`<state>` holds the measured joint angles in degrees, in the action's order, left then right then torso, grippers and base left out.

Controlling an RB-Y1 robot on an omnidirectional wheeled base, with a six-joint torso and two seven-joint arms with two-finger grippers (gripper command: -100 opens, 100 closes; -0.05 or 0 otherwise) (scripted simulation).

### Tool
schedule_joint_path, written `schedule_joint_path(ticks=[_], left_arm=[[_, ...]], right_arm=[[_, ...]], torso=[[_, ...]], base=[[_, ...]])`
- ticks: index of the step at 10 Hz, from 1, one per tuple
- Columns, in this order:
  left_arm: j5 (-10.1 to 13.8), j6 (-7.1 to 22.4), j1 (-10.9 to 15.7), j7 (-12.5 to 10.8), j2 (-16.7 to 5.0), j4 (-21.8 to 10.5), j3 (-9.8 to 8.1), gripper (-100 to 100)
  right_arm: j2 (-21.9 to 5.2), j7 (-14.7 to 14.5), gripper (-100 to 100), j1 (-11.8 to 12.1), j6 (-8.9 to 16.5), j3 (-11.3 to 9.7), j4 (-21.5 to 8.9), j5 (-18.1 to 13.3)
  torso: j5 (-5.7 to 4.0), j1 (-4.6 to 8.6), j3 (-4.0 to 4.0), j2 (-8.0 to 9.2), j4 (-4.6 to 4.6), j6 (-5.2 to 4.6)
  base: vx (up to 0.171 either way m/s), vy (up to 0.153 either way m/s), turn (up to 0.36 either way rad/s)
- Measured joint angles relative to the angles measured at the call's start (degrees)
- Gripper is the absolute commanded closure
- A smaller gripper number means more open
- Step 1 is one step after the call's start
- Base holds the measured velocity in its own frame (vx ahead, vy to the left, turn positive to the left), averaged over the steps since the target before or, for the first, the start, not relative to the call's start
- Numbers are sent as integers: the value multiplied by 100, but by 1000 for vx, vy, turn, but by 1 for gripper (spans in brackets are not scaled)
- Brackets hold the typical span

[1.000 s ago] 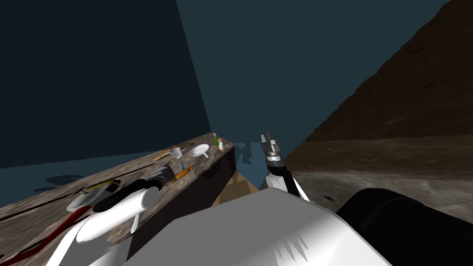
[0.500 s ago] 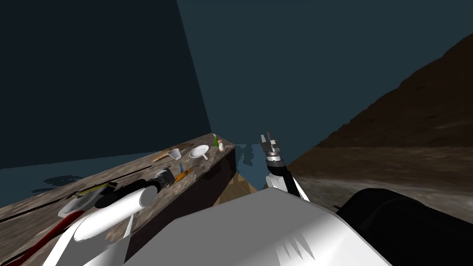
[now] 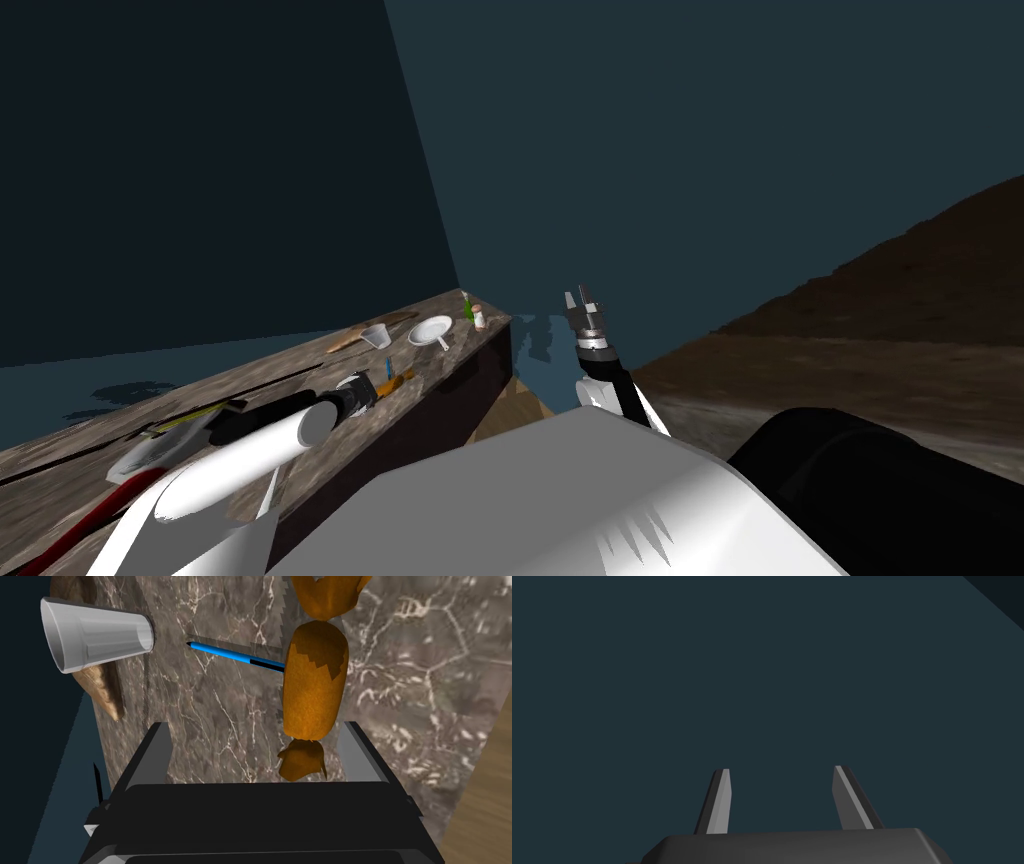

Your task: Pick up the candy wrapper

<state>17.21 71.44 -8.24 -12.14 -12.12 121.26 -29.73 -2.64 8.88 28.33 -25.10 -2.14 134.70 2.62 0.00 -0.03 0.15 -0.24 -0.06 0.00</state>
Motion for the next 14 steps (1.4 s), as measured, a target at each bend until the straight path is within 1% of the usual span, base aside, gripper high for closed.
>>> schedule_joint_path(ticks=[3,5,8,9,10,11,14], left_arm=[[19,431,102,-145,-56,-185,-65,-100],[68,704,88,-212,-85,-208,-121,-100],[116,1146,110,-338,-167,-354,-195,-100],[98,1234,126,-371,-175,-433,-184,-100],[95,1250,128,-379,-176,-444,-182,0],[95,1248,128,-378,-176,-443,-182,-100],[10,931,190,-337,-146,-795,-92,-100]], right_arm=[[0,0,0,0,0,0,0,0],[0,0,0,0,0,0,0,0],[0,0,0,0,0,0,0,0],[0,0,0,0,0,0,0,0],[0,0,0,-1,0,0,0,0],[0,0,0,-1,0,0,0,0],[0,0,0,-1,0,0,0,0]], torso=[[0,-1,5,-8,-2,0],[0,0,-1,3,0,0],[1,-3,3,-4,-2,-1],[2,-5,0,2,0,-1],[1,-4,-7,13,2,-1],[1,-3,-11,21,4,-1],[2,-7,-10,19,4,-1]], base=[[76,-7,33],[57,-10,27],[70,-1,23],[20,3,2],[0,0,0],[12,5,6],[13,7,2]])
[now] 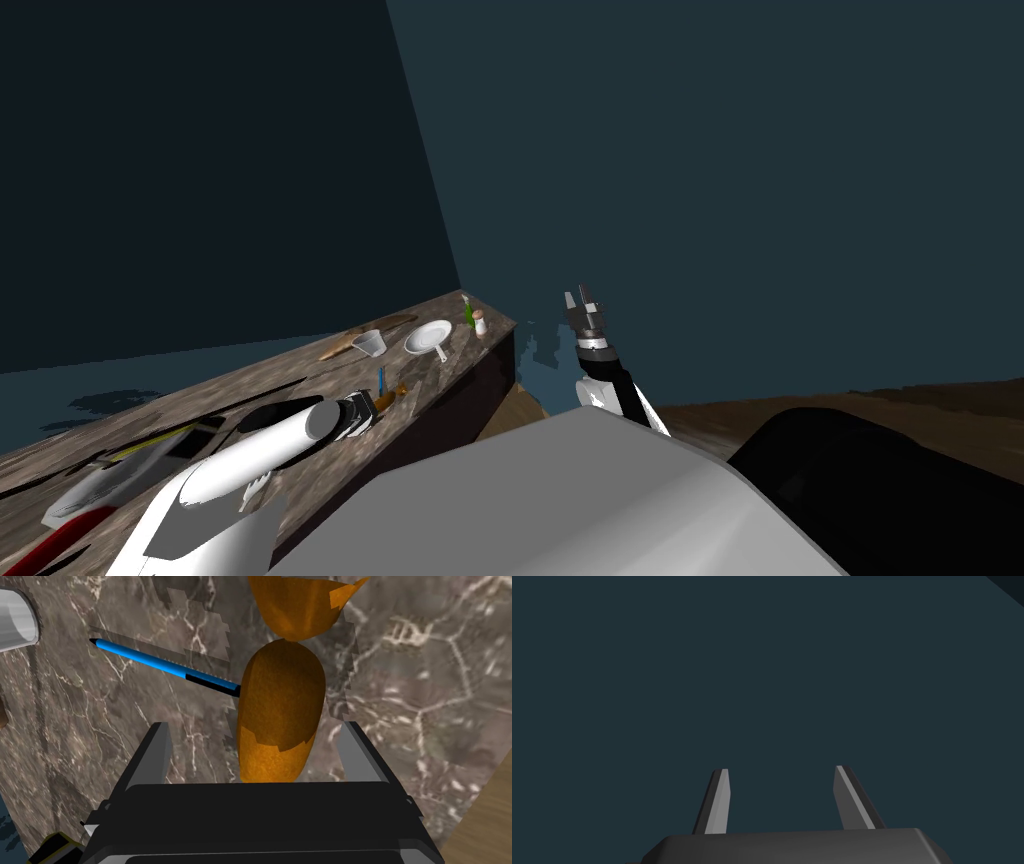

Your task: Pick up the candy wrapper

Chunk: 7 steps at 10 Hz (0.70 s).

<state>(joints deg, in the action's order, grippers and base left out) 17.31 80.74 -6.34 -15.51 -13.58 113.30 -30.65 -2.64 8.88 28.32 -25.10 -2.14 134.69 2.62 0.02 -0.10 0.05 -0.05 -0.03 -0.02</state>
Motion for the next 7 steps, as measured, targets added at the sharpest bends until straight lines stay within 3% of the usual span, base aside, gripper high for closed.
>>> schedule_joint_path(ticks=[1,5,6,7], left_arm=[[-6,-24,3,0,2,-12,6,100],[-4,-17,-1,4,5,-11,9,100],[-4,-16,-1,3,5,-12,9,0],[-4,-16,-1,3,6,-12,9,100]], right_arm=[[0,0,0,0,0,0,0,0],[0,0,0,0,0,0,0,0],[0,0,0,0,0,0,0,0],[0,0,0,0,0,0,0,0]], torso=[[-1,2,-2,3,1,0],[0,-5,-1,0,2,0],[0,-5,-1,0,2,0],[-1,-4,-1,0,2,0]], base=[[0,0,0],[0,0,0],[0,0,0],[-8,-5,-7]])
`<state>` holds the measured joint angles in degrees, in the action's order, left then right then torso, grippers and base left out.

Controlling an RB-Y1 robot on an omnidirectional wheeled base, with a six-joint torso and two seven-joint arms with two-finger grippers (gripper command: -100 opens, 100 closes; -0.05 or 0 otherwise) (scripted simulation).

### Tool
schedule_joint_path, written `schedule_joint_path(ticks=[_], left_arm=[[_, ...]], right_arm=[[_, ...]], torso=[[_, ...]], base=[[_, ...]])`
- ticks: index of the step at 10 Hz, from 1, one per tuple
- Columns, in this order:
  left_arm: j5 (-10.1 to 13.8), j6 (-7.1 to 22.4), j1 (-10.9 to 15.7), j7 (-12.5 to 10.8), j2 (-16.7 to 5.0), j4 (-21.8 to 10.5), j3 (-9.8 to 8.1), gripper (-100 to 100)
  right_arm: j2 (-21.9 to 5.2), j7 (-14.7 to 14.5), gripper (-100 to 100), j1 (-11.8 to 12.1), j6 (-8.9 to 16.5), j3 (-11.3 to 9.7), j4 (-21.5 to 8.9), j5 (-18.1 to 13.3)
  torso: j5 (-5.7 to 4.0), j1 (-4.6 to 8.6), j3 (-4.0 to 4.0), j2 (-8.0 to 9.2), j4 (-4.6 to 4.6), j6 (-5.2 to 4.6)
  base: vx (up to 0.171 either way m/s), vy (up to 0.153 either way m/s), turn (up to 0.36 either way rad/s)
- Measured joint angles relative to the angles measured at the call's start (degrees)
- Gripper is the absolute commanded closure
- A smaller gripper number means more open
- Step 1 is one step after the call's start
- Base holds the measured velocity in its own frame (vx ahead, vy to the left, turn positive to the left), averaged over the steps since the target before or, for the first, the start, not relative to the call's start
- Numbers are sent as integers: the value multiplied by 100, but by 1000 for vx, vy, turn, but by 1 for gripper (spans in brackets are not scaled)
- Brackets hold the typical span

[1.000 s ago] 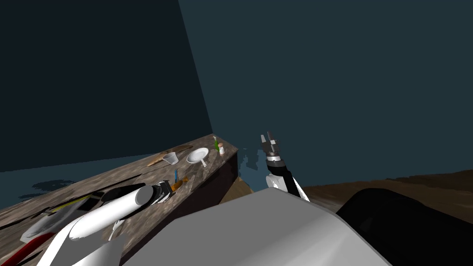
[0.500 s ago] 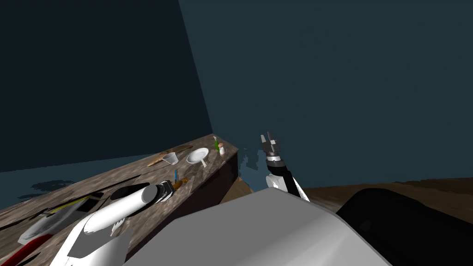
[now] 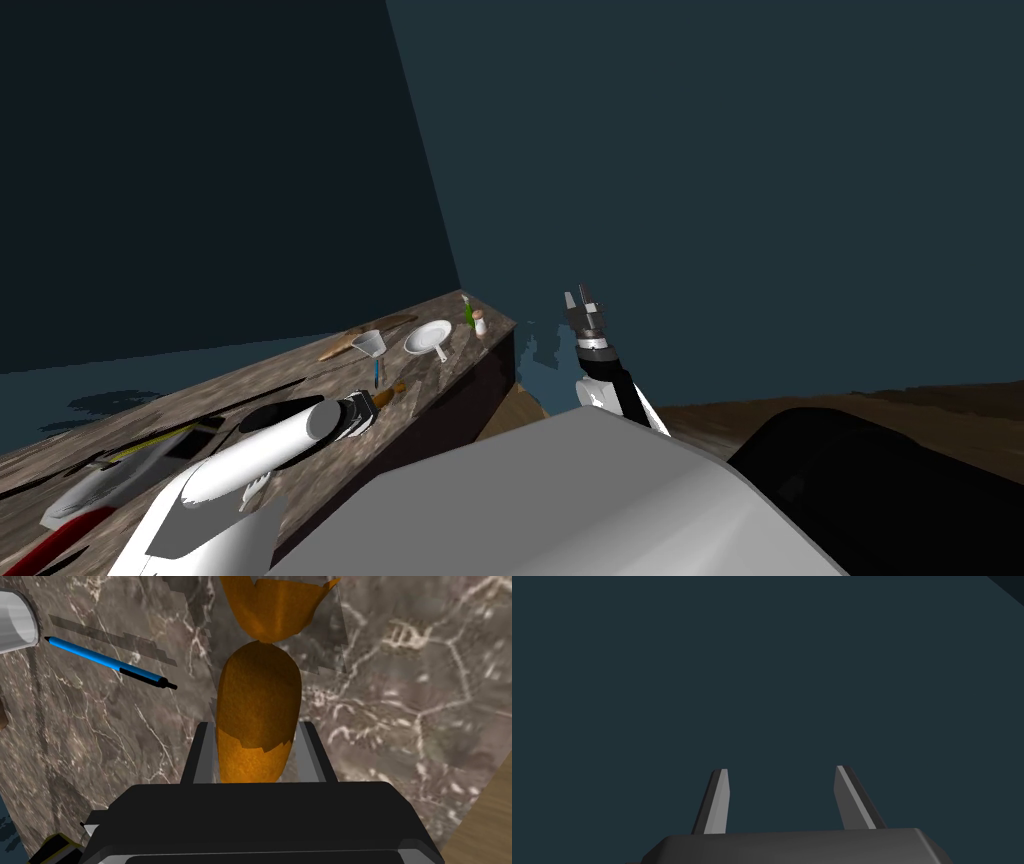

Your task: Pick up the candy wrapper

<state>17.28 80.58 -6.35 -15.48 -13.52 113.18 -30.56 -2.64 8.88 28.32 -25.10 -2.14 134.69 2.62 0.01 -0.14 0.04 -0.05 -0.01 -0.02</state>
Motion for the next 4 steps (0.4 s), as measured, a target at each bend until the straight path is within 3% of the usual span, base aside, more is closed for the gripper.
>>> schedule_joint_path(ticks=[3,4], left_arm=[[69,264,-52,-38,-25,307,-79,100],[71,285,-53,-40,-27,317,-82,0]], right_arm=[[0,0,0,0,0,0,0,0],[0,0,0,0,0,0,0,0]], torso=[[-3,7,-6,10,3,1],[-2,5,-4,7,2,0]], base=[[-12,-7,-1],[0,0,0]])
